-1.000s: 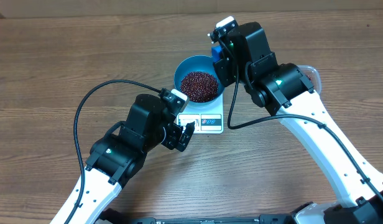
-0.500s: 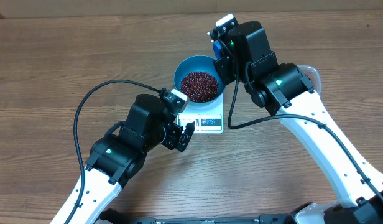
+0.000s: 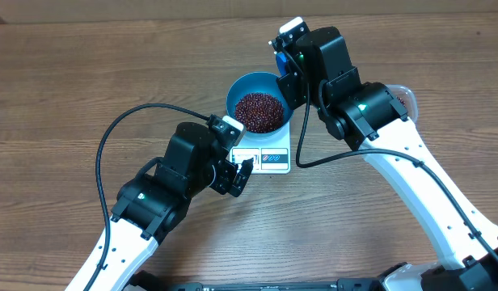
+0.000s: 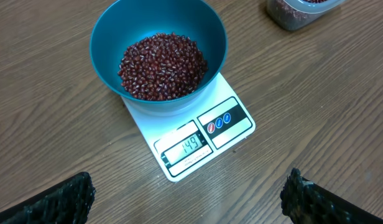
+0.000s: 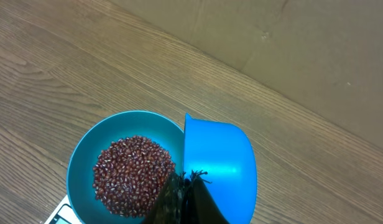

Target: Scoop item into bowl and weigh 150g on scale

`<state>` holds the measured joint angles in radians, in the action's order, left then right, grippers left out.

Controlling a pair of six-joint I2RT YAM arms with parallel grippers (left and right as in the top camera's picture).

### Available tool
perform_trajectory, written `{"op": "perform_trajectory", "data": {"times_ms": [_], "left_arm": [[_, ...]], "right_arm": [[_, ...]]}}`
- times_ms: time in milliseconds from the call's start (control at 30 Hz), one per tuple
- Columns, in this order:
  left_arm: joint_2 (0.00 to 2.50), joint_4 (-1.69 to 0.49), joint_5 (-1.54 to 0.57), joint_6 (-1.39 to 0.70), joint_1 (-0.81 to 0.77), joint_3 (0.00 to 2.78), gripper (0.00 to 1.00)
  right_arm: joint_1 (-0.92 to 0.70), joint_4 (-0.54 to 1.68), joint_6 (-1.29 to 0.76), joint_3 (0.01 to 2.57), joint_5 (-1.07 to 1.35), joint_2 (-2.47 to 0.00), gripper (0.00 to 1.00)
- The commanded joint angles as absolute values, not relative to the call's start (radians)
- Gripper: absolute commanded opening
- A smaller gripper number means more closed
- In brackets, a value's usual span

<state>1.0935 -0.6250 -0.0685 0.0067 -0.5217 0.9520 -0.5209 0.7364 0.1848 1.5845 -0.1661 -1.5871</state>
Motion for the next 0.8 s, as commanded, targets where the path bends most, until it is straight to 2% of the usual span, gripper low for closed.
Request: {"op": "perform_trajectory", "data": {"times_ms": [0, 200, 433, 767], "left_arm": [[1.092, -0.624, -0.078, 0.019, -0.516, 0.971, 1.0], [1.092, -0.624, -0.078, 0.019, -0.516, 0.971, 1.0], [1.092, -0.624, -0.078, 0.019, -0.516, 0.971, 1.0], [1.092, -0.624, -0.078, 0.019, -0.516, 0.971, 1.0]], "right_arm": [[-0.53, 0.735, 0.143, 1.61, -0.18, -1.567, 0.04], [-0.505, 0.734, 0.009, 1.611, -0.165, -1.567, 0.04], [-0.407, 0.719, -0.108, 1.611, 0.012, -1.566, 0.04], [-0.281, 0.739, -0.149, 1.61, 0.106, -1.567, 0.04]]}}
